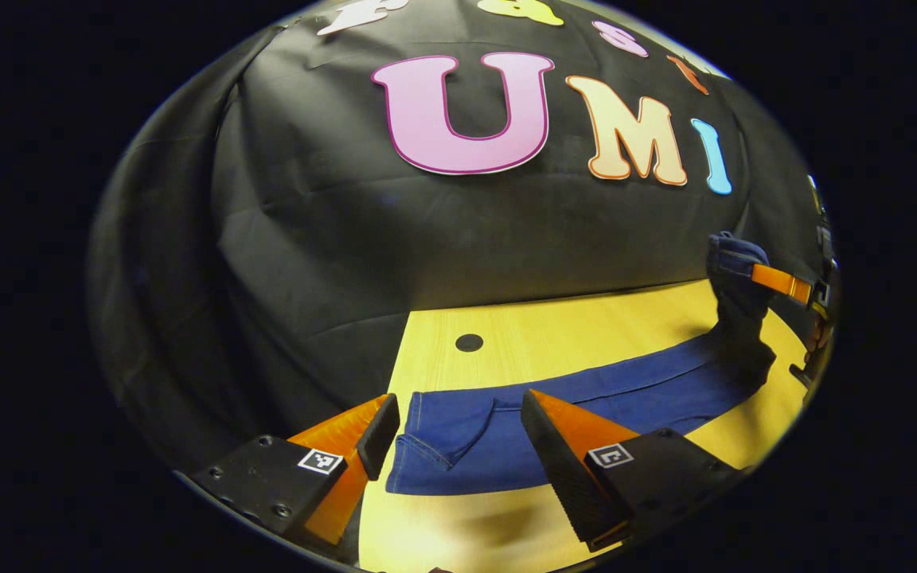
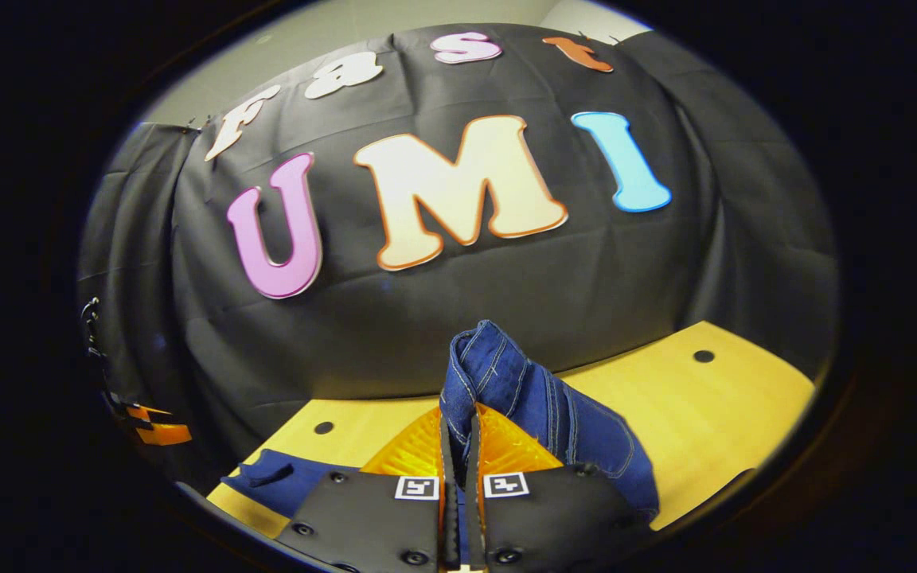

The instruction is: Grasp the waist and the cuffs of the jeans and fold them to make the two legs overlap; first hold the waist and fold one-third of the jeans toward the cuffs, then hold the cuffs and fold the remaining one-third in the same direction to finish folding.

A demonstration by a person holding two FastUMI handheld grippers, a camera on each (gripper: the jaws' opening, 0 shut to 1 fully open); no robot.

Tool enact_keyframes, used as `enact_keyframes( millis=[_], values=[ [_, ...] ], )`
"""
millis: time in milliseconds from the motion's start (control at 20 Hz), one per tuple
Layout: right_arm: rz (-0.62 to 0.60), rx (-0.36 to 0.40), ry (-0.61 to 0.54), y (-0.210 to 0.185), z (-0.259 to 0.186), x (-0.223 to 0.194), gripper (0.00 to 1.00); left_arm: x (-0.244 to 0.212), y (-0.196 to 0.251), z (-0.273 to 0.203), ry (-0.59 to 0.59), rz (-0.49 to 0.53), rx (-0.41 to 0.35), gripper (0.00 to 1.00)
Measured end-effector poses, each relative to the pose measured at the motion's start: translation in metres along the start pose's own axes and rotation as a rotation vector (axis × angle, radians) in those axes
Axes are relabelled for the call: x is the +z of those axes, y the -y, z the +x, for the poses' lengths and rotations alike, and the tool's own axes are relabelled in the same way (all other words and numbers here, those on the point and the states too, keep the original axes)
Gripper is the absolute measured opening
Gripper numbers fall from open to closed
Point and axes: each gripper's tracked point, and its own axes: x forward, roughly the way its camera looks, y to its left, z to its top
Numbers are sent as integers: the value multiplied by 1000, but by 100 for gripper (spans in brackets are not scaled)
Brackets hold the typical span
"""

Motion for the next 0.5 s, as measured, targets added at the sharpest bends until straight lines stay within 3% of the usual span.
enact_keyframes(
  millis=[100,150,200,450,500],
  values=[
    [0,37,-38,-28,8,-28,6,-4,-9,2,-6,-2,-5,95],
    [1,48,-65,-39,12,-45,6,-5,-14,2,-7,-5,-7,100],
    [-4,54,-98,-46,15,-63,6,-8,-18,4,-11,-9,-9,95],
    [-34,49,-201,-67,27,-133,6,-32,-38,14,-53,-35,-2,95],
    [-42,46,-216,-70,29,-144,6,-38,-42,17,-65,-48,0,100]
  ],
)
